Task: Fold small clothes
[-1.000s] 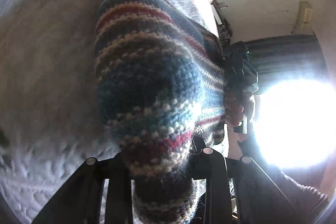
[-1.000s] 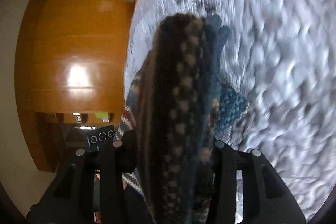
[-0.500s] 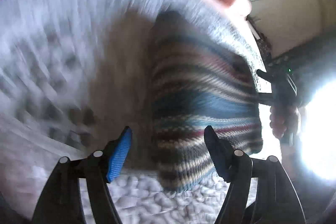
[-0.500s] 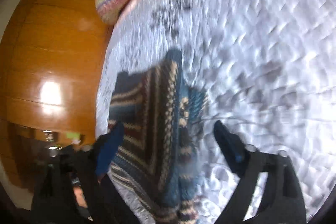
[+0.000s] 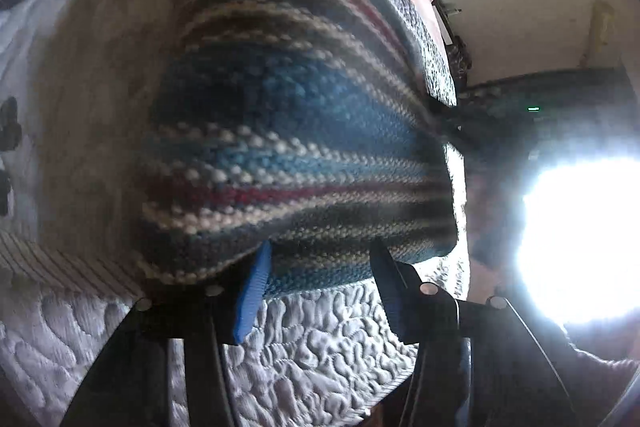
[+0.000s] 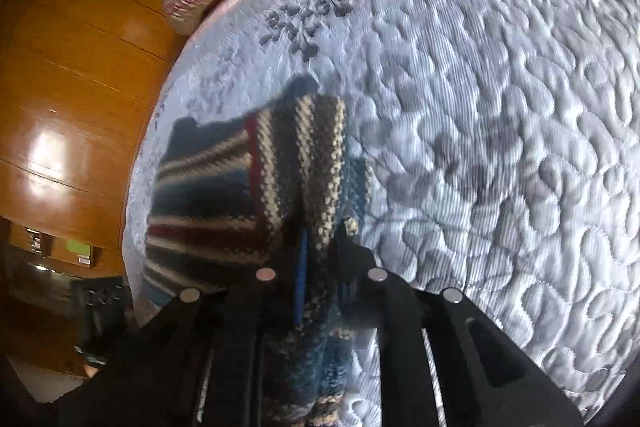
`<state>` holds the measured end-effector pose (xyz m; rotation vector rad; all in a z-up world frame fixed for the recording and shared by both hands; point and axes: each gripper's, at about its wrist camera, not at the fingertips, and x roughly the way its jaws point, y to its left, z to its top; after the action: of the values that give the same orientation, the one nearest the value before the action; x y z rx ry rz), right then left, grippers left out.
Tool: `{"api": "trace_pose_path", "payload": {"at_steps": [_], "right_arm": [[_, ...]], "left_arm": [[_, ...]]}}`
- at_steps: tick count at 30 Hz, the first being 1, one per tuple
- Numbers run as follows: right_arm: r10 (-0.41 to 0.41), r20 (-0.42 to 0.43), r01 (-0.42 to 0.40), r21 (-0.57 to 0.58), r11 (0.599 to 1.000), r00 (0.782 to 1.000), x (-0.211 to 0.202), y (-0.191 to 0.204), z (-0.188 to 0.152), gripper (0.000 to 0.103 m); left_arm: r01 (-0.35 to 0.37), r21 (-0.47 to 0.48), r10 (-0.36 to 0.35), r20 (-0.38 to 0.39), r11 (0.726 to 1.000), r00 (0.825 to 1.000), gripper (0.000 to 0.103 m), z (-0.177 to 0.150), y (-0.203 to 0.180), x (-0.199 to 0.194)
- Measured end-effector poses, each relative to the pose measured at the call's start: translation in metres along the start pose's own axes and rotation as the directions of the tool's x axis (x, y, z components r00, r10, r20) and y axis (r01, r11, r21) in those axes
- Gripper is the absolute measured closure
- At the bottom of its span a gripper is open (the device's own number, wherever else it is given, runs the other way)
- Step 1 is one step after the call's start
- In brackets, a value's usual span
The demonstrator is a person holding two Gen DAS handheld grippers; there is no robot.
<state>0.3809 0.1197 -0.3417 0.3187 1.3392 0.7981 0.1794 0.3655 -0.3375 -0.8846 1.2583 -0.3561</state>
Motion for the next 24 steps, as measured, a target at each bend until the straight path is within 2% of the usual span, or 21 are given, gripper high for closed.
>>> {"api": "trace_pose_path", "payload": {"at_steps": [2,4,6,7,9,10,11,13,16,17,18,21,22,24], "right_arm": [[0.028,0.031,-0.027,-0.013,1.0,0.999,-0.013,0.008,0.001,0.087],[0.034,0.077,-0.031,-0.036,0.999,0.996,-0.032,0.013,0.001,0.086],[0.062,0.108,-0.055,-0.065,0.996,0.992,-0.049,0.023,0.0,0.086],[0.067,0.084,-0.061,-0.074,0.995,0.994,-0.046,0.027,0.003,0.086],[0.054,0.016,-0.053,-0.089,0.995,0.998,-0.03,0.03,0.004,0.086],[0.046,-0.021,-0.048,-0.092,0.995,0.999,-0.019,0.03,0.002,0.087],[-0.009,-0.064,0.003,-0.1,0.995,0.998,-0.003,0.025,0.002,0.092],[-0.021,-0.077,0.014,-0.095,0.995,0.997,0.008,0.022,0.0,0.094],[-0.03,-0.081,0.021,-0.114,0.993,0.996,0.0,0.031,0.0,0.093],[-0.023,-0.077,0.013,-0.125,0.992,0.997,-0.007,0.037,-0.001,0.087],[-0.013,-0.071,0.004,-0.136,0.991,0.997,-0.013,0.04,-0.003,0.086],[0.012,-0.073,-0.024,-0.171,0.985,0.997,-0.036,0.05,-0.027,0.086],[0.005,-0.082,-0.019,-0.176,0.984,0.997,-0.036,0.052,-0.033,0.086],[-0.08,-0.105,0.059,-0.193,0.979,0.991,-0.027,0.044,-0.049,0.093]], "left_arm": [[0.065,0.044,-0.065,0.016,0.997,0.998,0.051,0.007,-0.019,-0.021],[0.116,0.094,-0.123,0.077,0.989,0.989,0.05,0.023,-0.037,-0.043],[0.133,0.123,-0.15,0.144,0.983,0.978,0.047,0.045,-0.047,-0.055],[0.13,0.129,-0.151,0.166,0.983,0.975,0.047,0.059,-0.051,-0.054],[0.083,0.131,-0.106,0.182,0.988,0.978,0.047,0.087,-0.05,-0.047],[0.015,0.135,-0.038,0.172,0.991,0.984,0.047,0.098,-0.041,-0.043],[-0.055,0.126,0.035,0.159,0.99,0.987,0.047,0.107,-0.035,-0.032],[-0.11,0.111,0.097,0.117,0.988,0.988,0.05,0.113,-0.019,-0.014],[-0.181,0.202,0.158,0.126,0.963,0.979,0.051,0.112,-0.031,-0.007],[-0.19,0.204,0.167,0.127,0.96,0.978,0.051,0.115,-0.036,-0.005],[-0.188,0.205,0.164,0.129,0.961,0.978,0.051,0.113,-0.039,-0.01],[-0.08,0.262,0.052,0.113,0.962,0.992,0.051,0.084,-0.053,-0.032],[-0.073,0.285,0.05,0.09,0.956,0.995,0.051,0.074,-0.056,-0.03],[-0.119,0.293,0.105,0.064,0.949,0.992,0.053,0.063,-0.045,-0.019]]}}
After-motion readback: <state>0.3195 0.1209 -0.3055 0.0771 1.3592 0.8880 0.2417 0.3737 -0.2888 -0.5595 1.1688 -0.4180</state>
